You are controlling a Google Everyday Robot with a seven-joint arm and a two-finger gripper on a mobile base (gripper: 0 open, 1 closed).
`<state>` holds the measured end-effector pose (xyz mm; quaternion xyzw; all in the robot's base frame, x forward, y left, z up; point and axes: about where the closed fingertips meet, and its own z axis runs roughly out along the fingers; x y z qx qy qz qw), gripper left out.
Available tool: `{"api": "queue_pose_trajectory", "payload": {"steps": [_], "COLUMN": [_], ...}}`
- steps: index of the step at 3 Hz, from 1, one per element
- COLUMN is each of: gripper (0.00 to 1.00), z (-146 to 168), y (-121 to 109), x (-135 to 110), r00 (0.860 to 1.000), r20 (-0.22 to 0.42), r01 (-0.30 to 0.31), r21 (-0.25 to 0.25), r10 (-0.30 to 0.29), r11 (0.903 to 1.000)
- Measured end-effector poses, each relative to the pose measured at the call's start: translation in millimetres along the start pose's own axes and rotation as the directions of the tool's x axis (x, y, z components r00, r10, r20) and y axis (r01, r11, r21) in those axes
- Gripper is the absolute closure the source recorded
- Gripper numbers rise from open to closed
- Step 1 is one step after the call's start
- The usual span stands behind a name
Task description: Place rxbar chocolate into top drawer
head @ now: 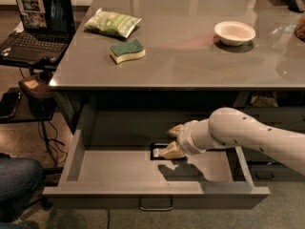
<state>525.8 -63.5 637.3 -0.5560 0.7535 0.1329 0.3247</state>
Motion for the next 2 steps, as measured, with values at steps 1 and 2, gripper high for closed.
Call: {"api": "queue_pose_trajectory", "payload": {"steps": [1,2], "gripper": [0.00,0.00], "z": [0.0,0.0], "y": [0.0,0.0], "x": [0.0,0.0], "r00": [1.000,1.000], "r20": [0.000,0.000], "r01": [0.000,0.000], "r21": [0.000,0.000], "r10": [0.000,0.000], "r11": [1.0000,1.0000]}}
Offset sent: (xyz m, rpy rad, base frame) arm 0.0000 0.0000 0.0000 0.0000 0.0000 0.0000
